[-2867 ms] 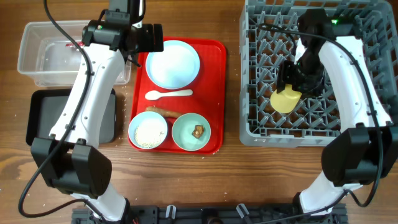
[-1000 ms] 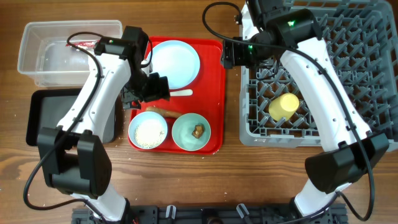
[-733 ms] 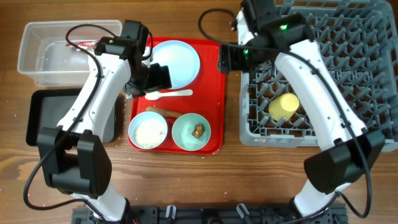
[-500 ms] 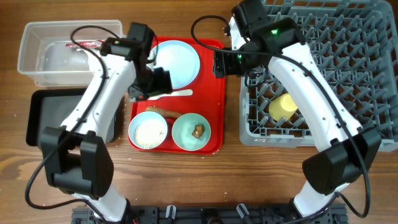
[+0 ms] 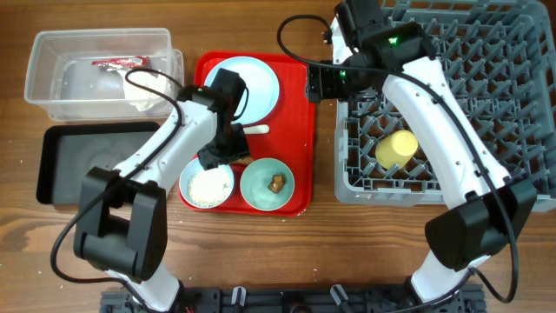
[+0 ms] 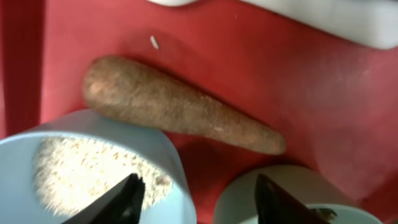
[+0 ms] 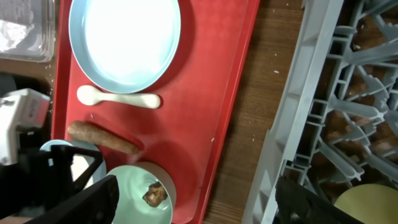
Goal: Sort waste into correct bins and load items into the dishwasher rack
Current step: 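Tip the rice bowl over the black tray to empty the rice, then place the empty bowl onto the blue plate with the left gripper, then grasp the bowl with food scraps with the left gripper, then tip the scraps bowl over the black tray to empty it, then carry the emptied bowl back and stack it on the plate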
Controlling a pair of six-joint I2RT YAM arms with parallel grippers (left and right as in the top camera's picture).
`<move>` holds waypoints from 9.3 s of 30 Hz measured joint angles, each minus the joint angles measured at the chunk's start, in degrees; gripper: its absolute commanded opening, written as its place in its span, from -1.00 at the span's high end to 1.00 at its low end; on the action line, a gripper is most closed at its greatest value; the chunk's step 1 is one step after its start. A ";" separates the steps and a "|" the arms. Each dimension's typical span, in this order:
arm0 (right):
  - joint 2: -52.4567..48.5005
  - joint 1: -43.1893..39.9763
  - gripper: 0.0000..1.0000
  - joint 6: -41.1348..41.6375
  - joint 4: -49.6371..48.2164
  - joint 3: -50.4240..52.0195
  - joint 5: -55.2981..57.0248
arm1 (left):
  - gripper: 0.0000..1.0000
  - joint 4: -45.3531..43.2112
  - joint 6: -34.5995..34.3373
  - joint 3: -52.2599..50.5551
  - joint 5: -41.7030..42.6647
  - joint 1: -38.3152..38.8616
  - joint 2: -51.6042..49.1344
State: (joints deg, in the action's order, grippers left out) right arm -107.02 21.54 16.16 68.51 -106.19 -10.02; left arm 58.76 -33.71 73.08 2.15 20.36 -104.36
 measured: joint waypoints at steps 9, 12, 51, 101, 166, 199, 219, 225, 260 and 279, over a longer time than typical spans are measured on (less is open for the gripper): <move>0.00 0.00 -0.65 0.00 0.00 0.00 0.00 | 0.92 -2.82 -1.27 -4.15 0.11 0.04 0.00; 0.00 0.00 -0.64 -0.02 -0.02 0.00 0.00 | 0.92 -2.49 -1.38 -4.15 0.00 0.04 0.00; 0.00 0.00 -0.74 -1.53 0.04 0.00 0.04 | 0.92 18.05 50.88 17.16 50.25 -64.96 -4.66; 0.00 0.00 -0.75 -1.53 2.75 0.00 0.02 | 0.92 36.76 59.10 17.18 79.41 -74.47 -12.24; 1.79 -19.82 -0.93 -1.51 5.62 -2.62 0.22 | 0.12 1.57 13.27 12.46 7.98 19.30 -8.87; 1.79 -19.82 -0.93 -1.51 5.64 -2.69 0.20 | 0.92 17.68 13.60 22.95 7.89 4.04 5.33; 1.79 -19.82 -0.93 -1.51 5.64 -2.71 0.20 | 0.92 6.62 49.70 -1.70 66.51 -61.22 3.15; 1.81 -19.82 -0.93 -1.51 5.62 -2.71 0.22 | 0.92 4.13 49.99 -1.90 78.31 -65.64 1.64; 1.81 -19.82 -0.93 -1.51 5.03 -2.71 0.22 | 0.92 -0.57 29.05 2.16 19.74 -12.98 19.30; 1.81 -19.82 -0.99 -1.53 4.98 -2.71 0.17 | -0.10 0.66 16.98 0.37 1.57 8.26 -1.09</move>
State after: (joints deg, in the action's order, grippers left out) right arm -105.21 1.72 14.63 73.49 -108.90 -9.85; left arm 59.42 -16.73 73.45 3.73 28.62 -105.45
